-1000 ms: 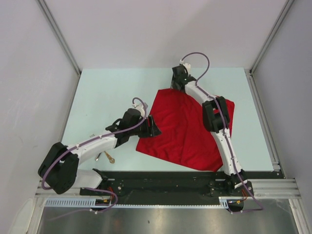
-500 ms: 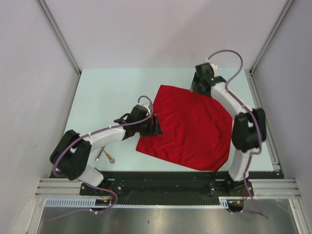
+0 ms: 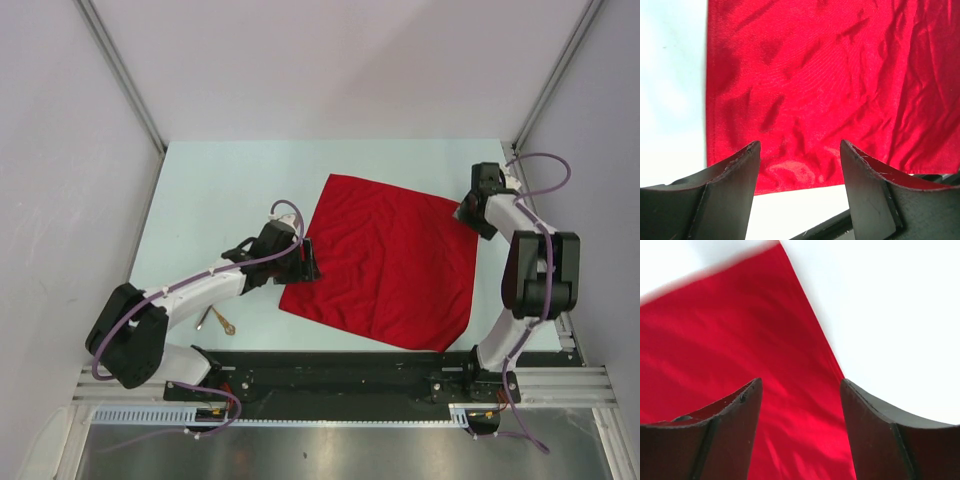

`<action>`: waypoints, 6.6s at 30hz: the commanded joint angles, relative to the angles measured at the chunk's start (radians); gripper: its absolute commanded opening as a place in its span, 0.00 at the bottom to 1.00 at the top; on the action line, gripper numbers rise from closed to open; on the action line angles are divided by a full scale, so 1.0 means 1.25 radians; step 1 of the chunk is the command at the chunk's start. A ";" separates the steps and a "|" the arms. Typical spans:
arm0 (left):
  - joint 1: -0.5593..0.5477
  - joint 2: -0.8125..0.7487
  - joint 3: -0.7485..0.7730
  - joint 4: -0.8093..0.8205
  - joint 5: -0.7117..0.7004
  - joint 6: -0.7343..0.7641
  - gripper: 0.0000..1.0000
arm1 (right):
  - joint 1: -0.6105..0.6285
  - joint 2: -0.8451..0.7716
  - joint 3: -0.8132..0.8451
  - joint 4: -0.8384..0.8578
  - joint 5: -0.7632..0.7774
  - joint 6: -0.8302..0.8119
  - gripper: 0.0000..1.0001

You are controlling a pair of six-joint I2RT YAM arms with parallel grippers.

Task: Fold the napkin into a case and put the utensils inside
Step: Smooth out the napkin at the center of the board, then pick up the flattened napkin from the center of the board.

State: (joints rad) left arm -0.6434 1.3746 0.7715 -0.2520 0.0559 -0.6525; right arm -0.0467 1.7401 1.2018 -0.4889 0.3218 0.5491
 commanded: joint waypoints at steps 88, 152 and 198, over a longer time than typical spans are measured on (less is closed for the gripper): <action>-0.030 -0.119 -0.153 -0.002 -0.019 -0.060 0.61 | 0.154 -0.550 -0.433 -0.099 -0.196 0.250 0.46; -0.029 -0.090 -0.142 -0.068 -0.014 -0.044 0.71 | 0.244 -0.720 -0.452 -0.522 0.183 0.614 0.00; -0.049 -0.098 -0.161 0.006 -0.042 -0.057 0.00 | 0.139 -0.604 -0.444 -0.457 0.122 0.520 0.63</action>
State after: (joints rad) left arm -0.6975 1.3266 0.5781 -0.2863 0.0288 -0.7609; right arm 0.1661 0.9657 0.6426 -1.0718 0.4980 1.2362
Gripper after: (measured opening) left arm 0.027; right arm 0.621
